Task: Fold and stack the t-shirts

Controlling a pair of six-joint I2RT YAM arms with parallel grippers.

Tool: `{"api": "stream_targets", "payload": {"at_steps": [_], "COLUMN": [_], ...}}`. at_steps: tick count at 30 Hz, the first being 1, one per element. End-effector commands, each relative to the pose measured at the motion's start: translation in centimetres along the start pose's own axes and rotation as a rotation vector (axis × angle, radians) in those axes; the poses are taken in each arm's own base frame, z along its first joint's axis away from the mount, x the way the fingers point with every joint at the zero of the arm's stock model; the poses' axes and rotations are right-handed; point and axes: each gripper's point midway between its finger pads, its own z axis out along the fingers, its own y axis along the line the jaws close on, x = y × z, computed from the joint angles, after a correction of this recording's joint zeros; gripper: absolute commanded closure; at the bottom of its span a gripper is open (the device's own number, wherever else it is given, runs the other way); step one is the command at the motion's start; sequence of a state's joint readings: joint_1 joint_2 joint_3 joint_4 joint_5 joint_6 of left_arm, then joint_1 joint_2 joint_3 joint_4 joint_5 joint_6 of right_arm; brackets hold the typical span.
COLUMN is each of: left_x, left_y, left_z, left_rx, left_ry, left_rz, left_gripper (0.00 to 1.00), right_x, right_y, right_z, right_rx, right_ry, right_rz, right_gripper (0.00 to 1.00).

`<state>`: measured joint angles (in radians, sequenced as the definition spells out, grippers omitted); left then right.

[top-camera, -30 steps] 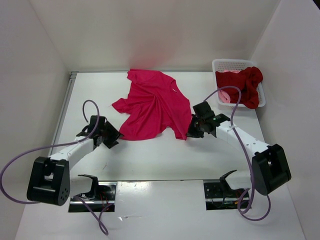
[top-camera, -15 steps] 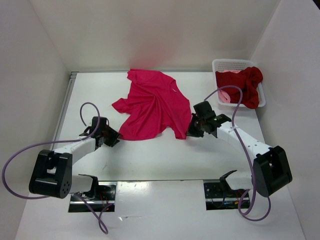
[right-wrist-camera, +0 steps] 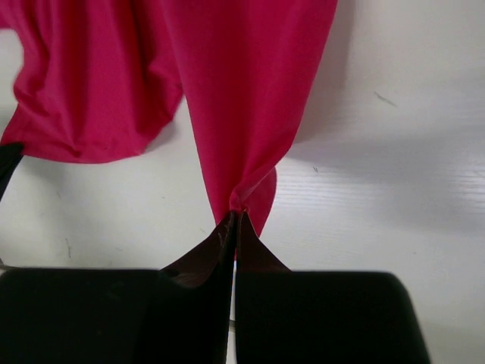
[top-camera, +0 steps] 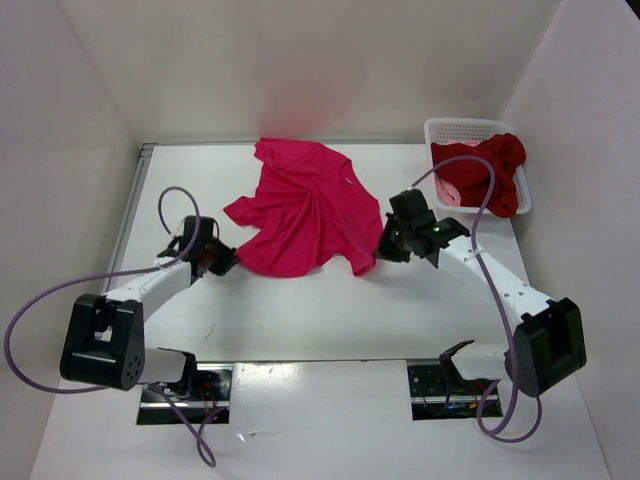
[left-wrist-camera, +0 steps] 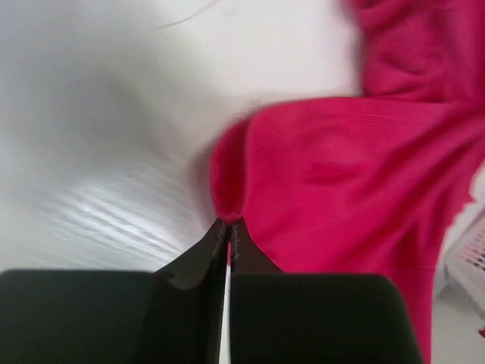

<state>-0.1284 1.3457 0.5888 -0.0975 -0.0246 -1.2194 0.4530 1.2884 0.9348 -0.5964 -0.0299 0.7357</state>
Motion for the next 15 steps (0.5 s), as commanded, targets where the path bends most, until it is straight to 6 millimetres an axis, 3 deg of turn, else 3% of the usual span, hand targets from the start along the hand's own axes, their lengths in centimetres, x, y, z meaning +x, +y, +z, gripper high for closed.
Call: {"api": "stream_targets", "payload": {"at_steps": [1,2,3,4,5,8,9,10,11,12,13,14,15], "left_x": [-3.9,-4.6,-5.2,-5.9,-7.2,-10.4,-11.0,-13.0,-13.4,-14.3,-15.2,-15.5,-16.3], "left_y": [-7.4,-9.3,-9.6,-10.8,-12.8,-15.1,-15.3,-17.4,-17.7,-18.5,-20.3,-21.1,-21.8], "left_z": [-4.5,-6.6,-7.9,-9.6,-13.0,-18.7,-20.5,-24.4,-26.2,-27.8,-31.7,-33.5,-35.0], "left_rx": [0.174,0.23,0.221,0.256,0.311,0.407,0.411,0.47,0.475,0.485,0.542,0.572,0.581], "left_ry": [-0.113,-0.135,-0.142,-0.155,-0.203,-0.285,-0.298,-0.378,-0.404,-0.448,-0.514,-0.544,-0.586], "left_rz": [0.129,0.152,0.165,0.182,0.213,0.242,0.252,0.259,0.285,0.291,0.3,0.314,0.314], "left_gripper": [1.0,1.0,1.0,1.0,1.0,1.0,1.0,1.0,1.0,1.0,1.0,1.0,1.0], "right_x": [-5.9,-6.8,-7.2,-9.4,-10.2,-13.4,-15.2,-15.7,-16.6,-17.8,-18.8,-19.3,-20.0], "right_y": [2.9,3.2,2.9,4.1,4.5,6.5,8.0,8.2,8.8,9.7,10.2,10.7,11.3], "right_z": [-6.0,-7.4,-8.4,-11.0,-12.3,-18.2,-22.3,-24.0,-25.5,-30.8,-31.8,-33.8,-39.2], "right_rx": [-0.035,-0.032,-0.004,-0.024,-0.027,-0.061,-0.122,-0.122,-0.129,-0.186,-0.176,-0.195,-0.281], "right_ry": [-0.21,-0.244,-0.254,-0.333,-0.364,-0.488,-0.576,-0.6,-0.632,-0.721,-0.746,-0.781,-0.893], "right_rz": [-0.046,-0.052,-0.059,-0.059,-0.065,-0.053,-0.048,-0.056,-0.07,-0.061,-0.062,-0.077,-0.048], "right_gripper": [1.0,1.0,1.0,1.0,1.0,1.0,1.0,1.0,1.0,1.0,1.0,1.0,1.0]}}
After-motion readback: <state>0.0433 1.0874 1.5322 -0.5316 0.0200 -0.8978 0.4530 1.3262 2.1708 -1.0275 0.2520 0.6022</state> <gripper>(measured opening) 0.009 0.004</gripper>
